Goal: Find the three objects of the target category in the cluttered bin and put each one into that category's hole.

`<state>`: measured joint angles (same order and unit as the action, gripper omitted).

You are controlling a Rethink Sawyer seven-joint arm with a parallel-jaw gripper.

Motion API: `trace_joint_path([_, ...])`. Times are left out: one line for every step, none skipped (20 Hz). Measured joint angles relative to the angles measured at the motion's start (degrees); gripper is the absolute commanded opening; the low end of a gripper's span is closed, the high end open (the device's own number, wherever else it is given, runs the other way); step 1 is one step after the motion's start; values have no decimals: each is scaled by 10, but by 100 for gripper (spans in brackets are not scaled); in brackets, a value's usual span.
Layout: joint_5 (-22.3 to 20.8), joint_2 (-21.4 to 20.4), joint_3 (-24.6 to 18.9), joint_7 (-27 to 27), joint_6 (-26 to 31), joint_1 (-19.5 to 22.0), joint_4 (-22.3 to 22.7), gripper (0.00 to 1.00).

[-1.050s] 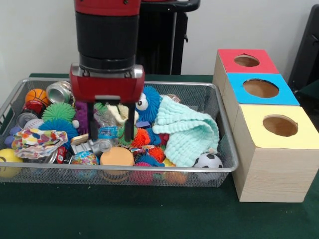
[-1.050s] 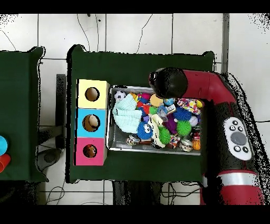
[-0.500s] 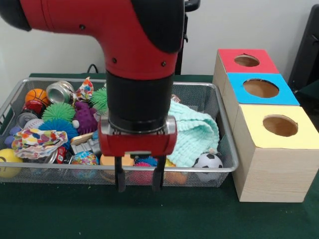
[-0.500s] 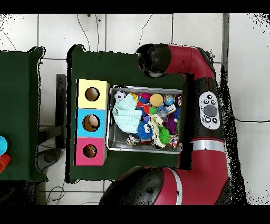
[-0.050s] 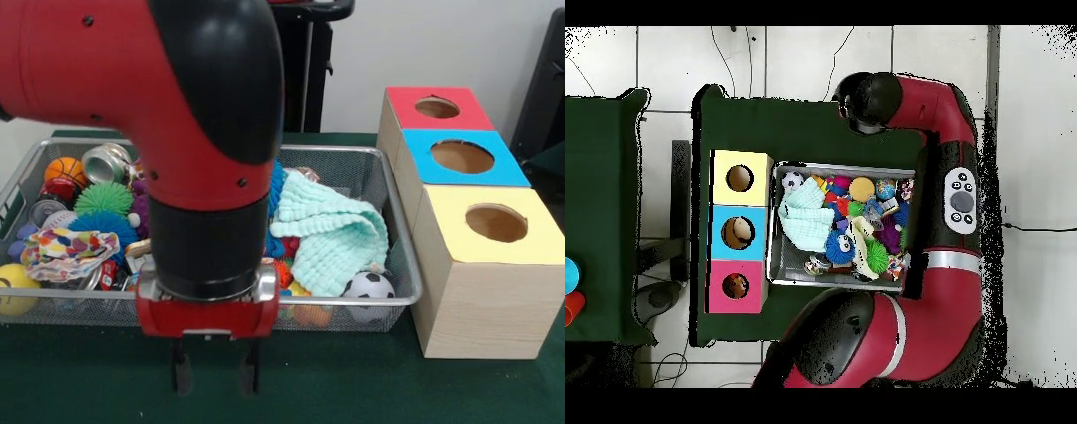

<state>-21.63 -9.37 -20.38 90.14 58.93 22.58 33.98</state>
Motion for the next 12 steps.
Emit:
trace_joint_path([0,5,-2,0,3,1,-9,100])
trace_joint_path([0,13,-4,0,10,2,-22,100])
trace_joint_path([0,22,-7,0,22,3,-38,100])
trace_joint_path([-1,26,-8,0,32,4,-48,100])
trace_joint_path([-3,35,-14,0,62,6,-72,100])
trace_joint_path([-6,38,-17,0,79,7,-83,100])
trace_joint_path([-8,40,-19,0,88,7,-88,100])
trace_joint_path([-16,43,-27,0,123,8,-107,100])
trace_joint_path([-27,45,-39,0,159,9,-126,100])
trace_joint_path([-41,46,-52,0,195,10,-144,100])
trace_joint_path([-50,46,-61,0,214,11,-153,100])
trace_joint_path([-56,46,-67,0,227,12,-160,100])
